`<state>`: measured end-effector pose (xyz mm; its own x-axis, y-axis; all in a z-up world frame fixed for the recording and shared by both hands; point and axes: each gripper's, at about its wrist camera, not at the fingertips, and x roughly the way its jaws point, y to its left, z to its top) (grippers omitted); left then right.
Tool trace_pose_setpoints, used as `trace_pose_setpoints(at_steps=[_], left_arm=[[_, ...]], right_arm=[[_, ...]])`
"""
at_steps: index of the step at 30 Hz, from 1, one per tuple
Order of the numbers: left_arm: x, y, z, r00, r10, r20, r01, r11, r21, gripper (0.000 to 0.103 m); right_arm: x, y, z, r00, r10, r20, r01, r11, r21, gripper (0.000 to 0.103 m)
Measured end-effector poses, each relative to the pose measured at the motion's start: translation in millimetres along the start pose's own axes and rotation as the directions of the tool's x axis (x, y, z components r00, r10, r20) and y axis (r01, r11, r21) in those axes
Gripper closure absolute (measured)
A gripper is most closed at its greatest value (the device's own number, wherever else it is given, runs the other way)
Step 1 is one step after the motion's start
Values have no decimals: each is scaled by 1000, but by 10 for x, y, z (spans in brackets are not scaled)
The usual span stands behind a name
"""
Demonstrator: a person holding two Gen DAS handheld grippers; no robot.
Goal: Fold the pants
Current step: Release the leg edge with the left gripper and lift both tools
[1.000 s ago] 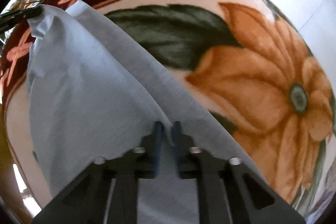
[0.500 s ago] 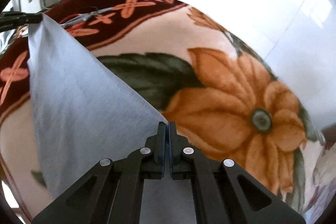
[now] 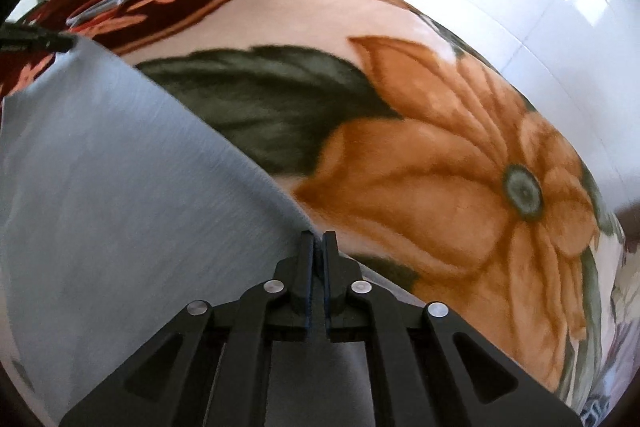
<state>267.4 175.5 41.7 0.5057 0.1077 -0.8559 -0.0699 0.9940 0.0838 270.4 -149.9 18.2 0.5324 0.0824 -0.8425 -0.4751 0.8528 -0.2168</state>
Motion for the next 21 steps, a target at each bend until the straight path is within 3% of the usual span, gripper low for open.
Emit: trace_pose_setpoints(at_steps=[4,5,9,13,17,19,21], left_arm=[[-179,71,7,999,5,44,-4,1000,-11,56],[-227,75,7,999,8,54,-7,1000,-5,54],[-432,27,-14,997,-13,79,10,1000,29,52],[-538,-141,-158,992,-107,61,106,994,32,46],[-506,-364,-390,980,-198,-8,198,980,22,45],[-421,-452,-497,979,-199,-37,200,979,28,45],[-294,-483,-555,986,-154,-65,156,987,28,45]], right_arm=[[-234,-69,6,998,-41,44,38,997,65,85],[-321,-83,-8,997,-38,60,34,996,79,82],[-612,-49,-130,999,-18,49,14,996,83,79],[-806,58,-399,1000,17,-7,-16,995,101,79],[-955,153,-733,997,71,-25,-66,985,161,79],[-980,204,-884,996,87,-23,-81,979,187,79],[-931,252,-1009,995,85,-42,-75,976,204,78]])
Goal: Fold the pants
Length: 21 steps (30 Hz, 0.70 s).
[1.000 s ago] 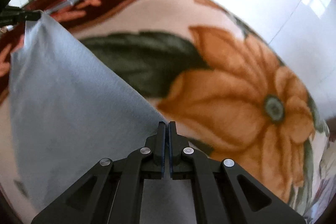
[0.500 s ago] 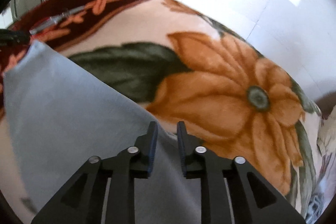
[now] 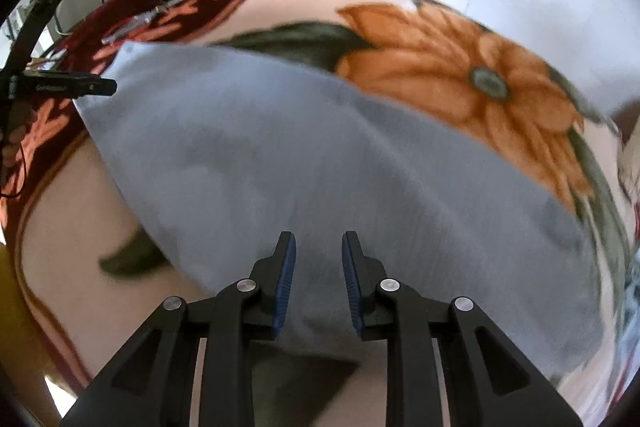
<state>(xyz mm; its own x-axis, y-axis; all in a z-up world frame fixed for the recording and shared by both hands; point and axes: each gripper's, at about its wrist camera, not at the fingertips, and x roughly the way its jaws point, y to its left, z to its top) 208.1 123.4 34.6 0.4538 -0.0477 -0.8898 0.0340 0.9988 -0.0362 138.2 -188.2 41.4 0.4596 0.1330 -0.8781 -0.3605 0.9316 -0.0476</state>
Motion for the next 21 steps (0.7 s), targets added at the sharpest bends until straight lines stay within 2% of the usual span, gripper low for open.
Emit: trace_pose_setpoints(at_steps=[1,3,6,11,14,17,21], left_arm=[[63,23,-24,1000,23,-14,-23,1000,-8,45],[192,111,-60,998,51,-34,-52,998,-36,42],[209,203,-72,999,38,-19,-39,997,-68,42],[127,86,-72,994,107,-23,-107,994,-34,42],[52,2,-100,998,63,-31,-65,997,-46,42],[-33,-170,-123,999,1,-34,-3,999,-47,42],[-187,-592,-162,996,-85,-21,86,996,0,42]], right_arm=[[48,0,-75,1000,0,-11,0,1000,16,78],[40,-13,-187,1000,2,26,-4,999,52,77],[-24,-48,-305,999,25,45,-29,995,93,77],[-194,-233,-347,998,63,26,-66,988,137,77],[-365,-453,-397,999,21,39,-28,985,173,77],[-505,-746,-442,997,-55,52,44,979,198,77],[-545,-1166,-495,986,-161,46,145,958,248,77]])
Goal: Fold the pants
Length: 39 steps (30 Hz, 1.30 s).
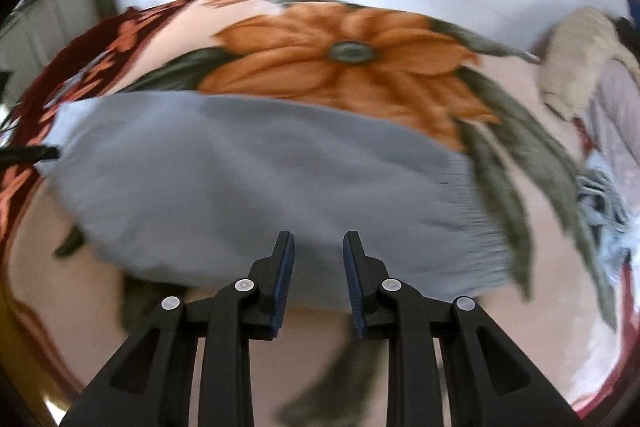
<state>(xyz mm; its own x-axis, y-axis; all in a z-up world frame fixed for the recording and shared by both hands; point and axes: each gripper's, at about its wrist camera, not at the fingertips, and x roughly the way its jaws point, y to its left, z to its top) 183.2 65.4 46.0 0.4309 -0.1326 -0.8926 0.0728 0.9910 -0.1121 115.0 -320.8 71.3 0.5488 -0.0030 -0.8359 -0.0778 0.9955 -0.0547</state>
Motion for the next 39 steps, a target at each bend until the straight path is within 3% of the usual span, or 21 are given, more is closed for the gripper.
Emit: trace_pose_setpoints(at_steps=[5,12,17,20,25,30,39], left_arm=[[-53,-537,-89,996,-84,-12,85,993,83,42],[-27,-855,-313,996,-81,-38,85,988,130,42],[-115,-898,-518,990,-133,-39,136,985,109,40],[-131,-944,-608,988,-149,-41,153,981,120,40],[-64,-996,-644,986,-160,-53,165,977,133,40],[-32,-986,-602,987,-156,-38,160,976,151,40],[-3,-934,-520,980,-200,-11,200,972,127,40]], right_arm=[[273,-303,-107,997,-49,-52,50,998,28,77],[110,-225,-185,995,-95,-16,95,994,62,77],[-241,177,-254,999,7,46,-8,1000,19,72],[-281,457,-301,994,99,38,-99,995,-4,64],[-164,967,-365,982,191,1,-190,979,-73,64],[-44,1210,-296,973,232,-14,-233,970,-70,64],[26,1196,-67,977,209,31,-210,978,1,64]])
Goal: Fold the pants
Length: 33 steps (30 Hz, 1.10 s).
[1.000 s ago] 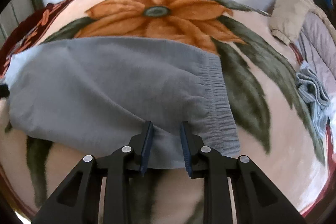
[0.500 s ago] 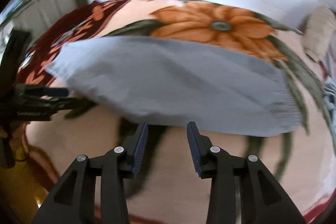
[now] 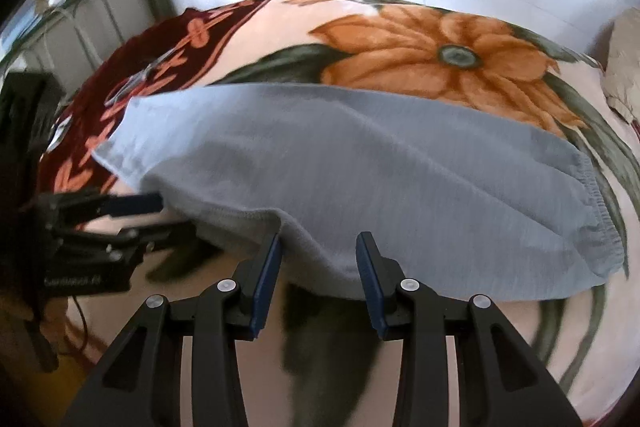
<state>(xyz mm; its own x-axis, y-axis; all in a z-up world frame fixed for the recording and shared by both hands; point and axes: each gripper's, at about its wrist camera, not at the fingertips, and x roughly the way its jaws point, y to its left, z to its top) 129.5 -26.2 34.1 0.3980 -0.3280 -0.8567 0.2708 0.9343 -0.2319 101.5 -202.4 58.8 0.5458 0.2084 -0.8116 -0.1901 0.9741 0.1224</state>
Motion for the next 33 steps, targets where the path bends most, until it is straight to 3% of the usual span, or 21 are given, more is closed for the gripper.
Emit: trace_pose_setpoints(at_steps=[5,11,16,22,27,33], left_arm=[[-16,57,63,1000,-18,11,18,1000,-18,40],[-16,130,177,999,-12,29,14,999,-40,40],[-12,184,227,999,-4,36,6,999,-48,40],[-5,240,191,999,-31,42,34,998,-57,40],[-24,278,138,998,-41,41,43,998,-54,40],[44,259,65,1000,-12,4,12,1000,-19,40]], right_arm=[[-15,-14,40,1000,7,15,-7,999,41,64],[-39,60,7,1000,-15,14,15,1000,8,64],[-30,174,12,1000,23,2,-23,1000,-15,64],[140,303,64,999,-41,-26,38,996,-83,64],[206,144,149,994,-103,-21,103,995,3,64],[139,64,137,996,-86,-9,87,994,60,64]])
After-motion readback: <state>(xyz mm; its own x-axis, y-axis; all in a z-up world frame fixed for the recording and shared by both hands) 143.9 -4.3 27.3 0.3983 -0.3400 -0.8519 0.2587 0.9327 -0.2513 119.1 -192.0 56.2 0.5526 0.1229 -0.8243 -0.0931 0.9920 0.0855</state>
